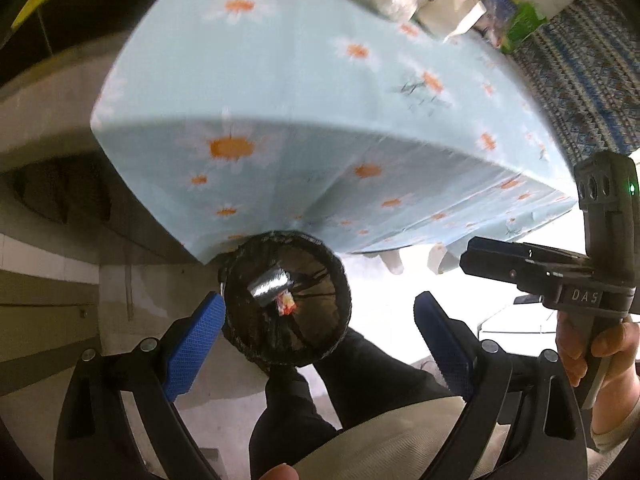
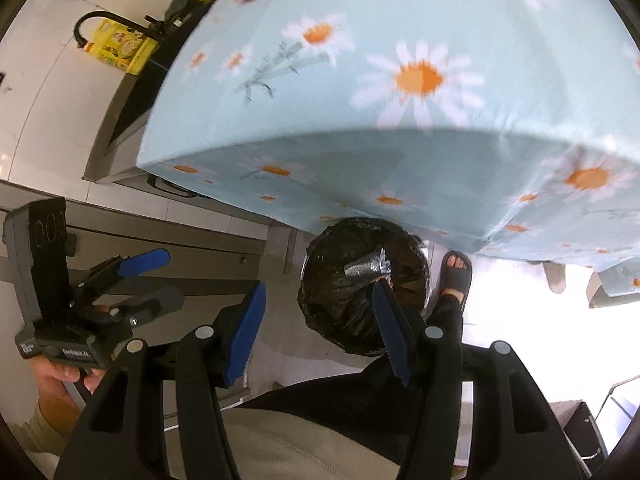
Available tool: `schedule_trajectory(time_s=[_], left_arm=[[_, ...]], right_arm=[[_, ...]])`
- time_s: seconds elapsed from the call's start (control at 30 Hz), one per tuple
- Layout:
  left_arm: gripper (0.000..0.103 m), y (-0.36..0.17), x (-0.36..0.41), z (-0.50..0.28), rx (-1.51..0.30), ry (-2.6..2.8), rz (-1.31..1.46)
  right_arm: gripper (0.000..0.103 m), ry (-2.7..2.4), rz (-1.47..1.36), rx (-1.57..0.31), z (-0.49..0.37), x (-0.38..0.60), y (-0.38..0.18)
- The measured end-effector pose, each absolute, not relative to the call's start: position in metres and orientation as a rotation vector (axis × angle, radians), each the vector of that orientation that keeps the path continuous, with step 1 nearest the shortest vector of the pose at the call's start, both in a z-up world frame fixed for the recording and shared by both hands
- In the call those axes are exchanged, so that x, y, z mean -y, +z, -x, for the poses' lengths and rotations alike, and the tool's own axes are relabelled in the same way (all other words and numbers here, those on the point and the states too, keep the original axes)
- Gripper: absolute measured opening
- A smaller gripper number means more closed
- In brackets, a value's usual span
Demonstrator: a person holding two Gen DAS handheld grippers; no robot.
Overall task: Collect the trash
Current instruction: 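Raise both tools back toward the counter items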
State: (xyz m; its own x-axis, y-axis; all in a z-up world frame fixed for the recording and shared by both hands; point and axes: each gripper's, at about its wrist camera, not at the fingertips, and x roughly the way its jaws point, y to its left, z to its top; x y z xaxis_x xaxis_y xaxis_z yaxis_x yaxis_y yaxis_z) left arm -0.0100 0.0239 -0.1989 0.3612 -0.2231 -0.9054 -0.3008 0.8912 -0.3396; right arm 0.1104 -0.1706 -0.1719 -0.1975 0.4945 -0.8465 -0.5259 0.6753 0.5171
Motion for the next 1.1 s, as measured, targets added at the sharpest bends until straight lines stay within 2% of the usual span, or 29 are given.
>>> schedule_trajectory(time_s=[0.57,0.83,1.1], left_arm=[[0.092,-0.108,-0.021,-0.025,-1.025,0.015,0.419],[0.092,-0.091,-0.022,-0.069,-0.990,0.013,0.393],[0.092,-0.088,-0.028,-0.119,-0.981,0.029,0.403]], right_arm=[[0.065,0.916,0.037,-1.263,-0.155,0.191,-0.080],[0.069,0.891,0.063,-1.193,-0.203,0.185,-0.066],[0.070,0.889,0.093,-1.184,-0.258,0.166,-0.075]])
